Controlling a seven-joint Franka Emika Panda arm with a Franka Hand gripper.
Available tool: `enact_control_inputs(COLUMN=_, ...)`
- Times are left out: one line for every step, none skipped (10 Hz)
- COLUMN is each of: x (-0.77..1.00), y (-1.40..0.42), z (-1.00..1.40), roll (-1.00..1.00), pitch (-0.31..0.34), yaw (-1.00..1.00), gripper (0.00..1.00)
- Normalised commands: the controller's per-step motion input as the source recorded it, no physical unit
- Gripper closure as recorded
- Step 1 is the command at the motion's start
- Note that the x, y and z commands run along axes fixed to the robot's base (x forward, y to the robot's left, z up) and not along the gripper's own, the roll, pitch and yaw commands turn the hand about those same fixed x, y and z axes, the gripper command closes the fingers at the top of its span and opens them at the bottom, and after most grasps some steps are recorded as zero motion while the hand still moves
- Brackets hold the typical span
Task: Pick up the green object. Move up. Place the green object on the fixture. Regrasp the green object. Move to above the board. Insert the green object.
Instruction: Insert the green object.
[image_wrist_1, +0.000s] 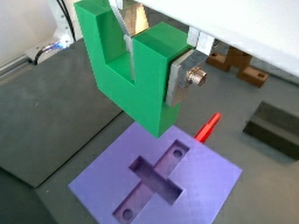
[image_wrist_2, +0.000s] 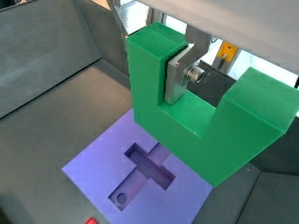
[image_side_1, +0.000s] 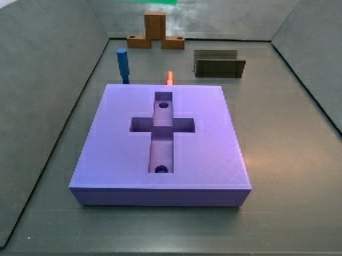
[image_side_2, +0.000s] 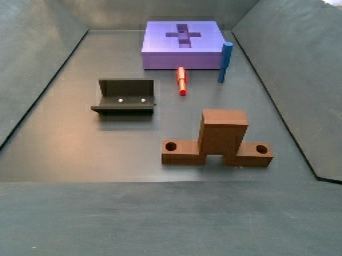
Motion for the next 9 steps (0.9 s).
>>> enact_control_inputs(x=0.05, y=-0.17, z=-0.33, roll=-0.34, pitch=-0.059, yaw=0.00, gripper=1.00)
enact_control_inputs(x=0.09, y=-0.22, z=-0.29, roll=0.00, pitch=-0.139, yaw=0.03, gripper=1.00)
enact_control_inputs(x=0.27, y=-0.35, z=-0.06, roll=0.20, pitch=-0.254, yaw=0.47, gripper=1.00)
enact_control_inputs(x=0.33, y=-0.08, z=0.03, roll=0.12, pitch=-0.323, yaw=0.49, gripper=1.00)
enact_control_inputs(x=0.32, y=-0.08, z=0.00, roll=0.10, pitch=-0.403, yaw=0.39, gripper=1.00)
enact_control_inputs(x=0.31, y=-0.07, z=0.09, roll=0.20, pitch=-0.420, yaw=0.36, gripper=1.00)
enact_control_inputs(x=0.21, y=-0.09, z=0.06, roll=0.23, pitch=-0.434, yaw=0.41, gripper=1.00)
enact_control_inputs(x=0.28, y=-0.43, z=-0.10, roll=0.50, pitch=-0.136, yaw=0.00, gripper=1.00)
enact_control_inputs(x=0.09, y=-0.27, z=-0.37, roll=0.48, pitch=0.000, yaw=-0.50, gripper=1.00)
